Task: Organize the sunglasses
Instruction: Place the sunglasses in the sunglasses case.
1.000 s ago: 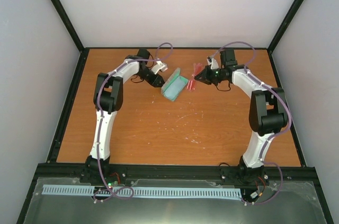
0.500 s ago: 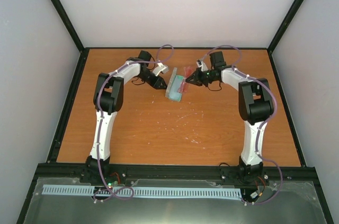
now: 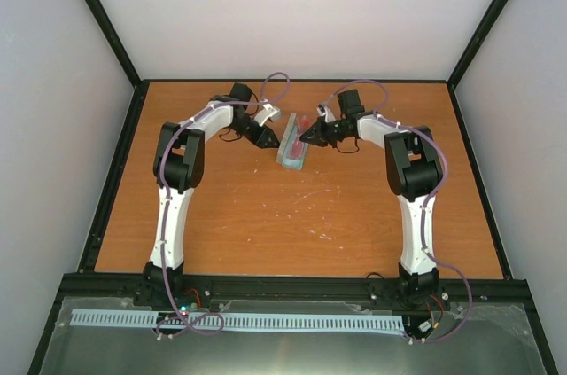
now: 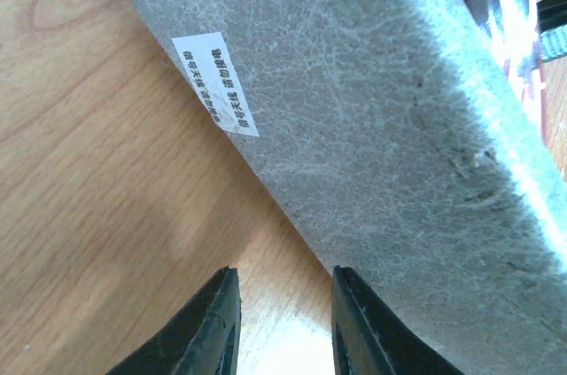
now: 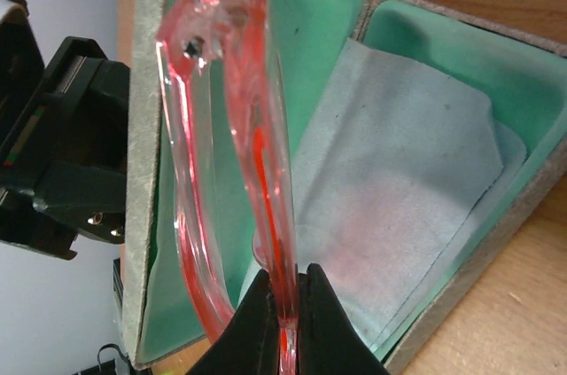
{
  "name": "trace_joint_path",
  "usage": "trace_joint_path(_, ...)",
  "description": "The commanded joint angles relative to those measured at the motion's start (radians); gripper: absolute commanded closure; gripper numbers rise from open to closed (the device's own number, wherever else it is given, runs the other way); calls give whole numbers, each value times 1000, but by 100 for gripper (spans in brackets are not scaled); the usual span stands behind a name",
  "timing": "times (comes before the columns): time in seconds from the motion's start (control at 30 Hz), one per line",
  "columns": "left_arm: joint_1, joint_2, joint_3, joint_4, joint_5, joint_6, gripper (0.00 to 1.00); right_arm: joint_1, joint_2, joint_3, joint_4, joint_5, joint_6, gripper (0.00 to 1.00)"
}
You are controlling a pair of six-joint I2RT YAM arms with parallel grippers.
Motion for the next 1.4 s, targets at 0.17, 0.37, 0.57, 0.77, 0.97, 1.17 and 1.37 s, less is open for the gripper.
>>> trace_joint_path(0.17, -6, -42, 7, 24, 22, -12, 69, 17, 65, 63, 24, -33, 40, 97)
trace_joint_path(0.37, -6, -42, 8, 30, 28, -23, 69, 21, 109, 126, -62, -36, -8, 96)
trace_joint_path(0.57, -6, -42, 8, 36, 29, -28, 69, 23, 121, 144, -157, -12, -63, 91)
trace_joint_path(0.77, -6, -40, 6, 42, 37, -35, 69, 22, 112, 149, -215, 24, -94, 87)
trace_joint_path(0.97, -5, -39, 6, 49, 39, -36, 69, 23, 115, 188, -278, 49, -129, 74)
trace_joint_path(1.17, -6, -43, -3, 58, 43, -43, 69, 24, 106, 194, -307, 74, -141, 70)
trace_joint_path(1.37, -6, -43, -4, 71, 44, -48, 69, 23, 89, 196, -349, 117, -164, 69)
